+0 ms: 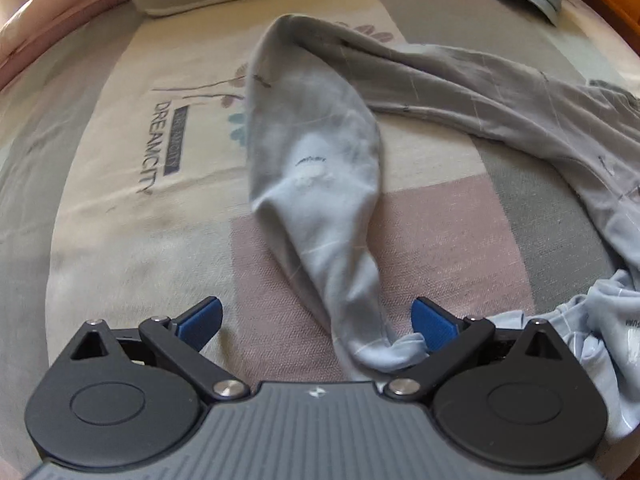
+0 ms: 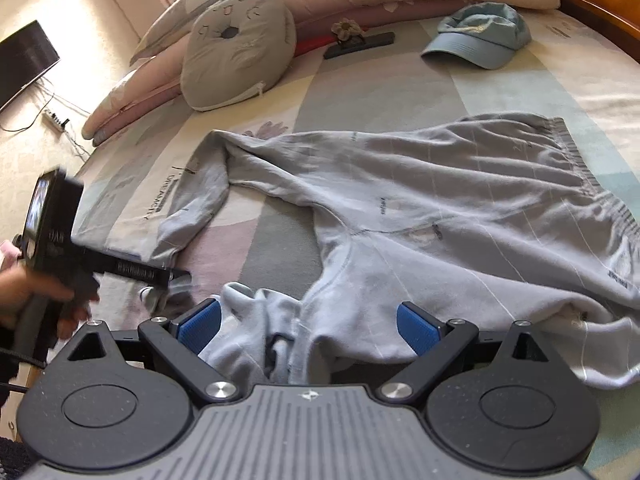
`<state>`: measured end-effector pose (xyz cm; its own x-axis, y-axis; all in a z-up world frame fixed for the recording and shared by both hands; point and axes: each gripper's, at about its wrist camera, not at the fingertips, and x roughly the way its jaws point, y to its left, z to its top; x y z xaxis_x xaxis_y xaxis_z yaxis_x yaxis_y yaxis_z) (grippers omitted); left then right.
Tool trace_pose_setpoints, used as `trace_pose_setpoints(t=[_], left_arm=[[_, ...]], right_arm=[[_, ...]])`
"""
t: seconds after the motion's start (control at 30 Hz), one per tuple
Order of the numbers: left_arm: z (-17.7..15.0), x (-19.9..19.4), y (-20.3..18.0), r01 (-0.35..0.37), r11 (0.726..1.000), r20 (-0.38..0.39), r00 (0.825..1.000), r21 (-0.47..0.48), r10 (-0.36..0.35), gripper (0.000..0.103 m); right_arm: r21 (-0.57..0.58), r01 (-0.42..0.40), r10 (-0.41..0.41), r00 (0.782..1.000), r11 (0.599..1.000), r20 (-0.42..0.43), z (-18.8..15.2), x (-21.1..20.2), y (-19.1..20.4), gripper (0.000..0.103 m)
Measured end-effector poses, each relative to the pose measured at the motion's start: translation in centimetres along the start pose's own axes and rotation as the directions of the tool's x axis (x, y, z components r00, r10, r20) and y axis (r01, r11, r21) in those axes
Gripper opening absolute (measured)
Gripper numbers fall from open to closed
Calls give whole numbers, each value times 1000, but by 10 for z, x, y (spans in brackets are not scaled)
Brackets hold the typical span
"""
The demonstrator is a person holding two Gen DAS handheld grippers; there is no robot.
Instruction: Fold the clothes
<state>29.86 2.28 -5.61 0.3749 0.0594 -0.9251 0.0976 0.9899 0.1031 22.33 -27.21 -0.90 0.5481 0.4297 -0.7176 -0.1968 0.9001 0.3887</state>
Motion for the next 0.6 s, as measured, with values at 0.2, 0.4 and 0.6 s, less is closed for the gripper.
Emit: trace_pose_setpoints(t=[0.2,0.4,0.6], left_arm=[[-2,-4,6,-302,939,44,953,162,299,102],[-1,-6,19,-333,926,40,943,178,331,99],[-6,0,17,-337,930,49,942,147,333,102]], right_arm=[[-3,2,-2,1000,1000,-3,2,2,-7,97],[-10,-1,1,1000,1000,-6,2,2,-11,97],[4,6,-6,1000,1000,-6,3,4,-15,97]])
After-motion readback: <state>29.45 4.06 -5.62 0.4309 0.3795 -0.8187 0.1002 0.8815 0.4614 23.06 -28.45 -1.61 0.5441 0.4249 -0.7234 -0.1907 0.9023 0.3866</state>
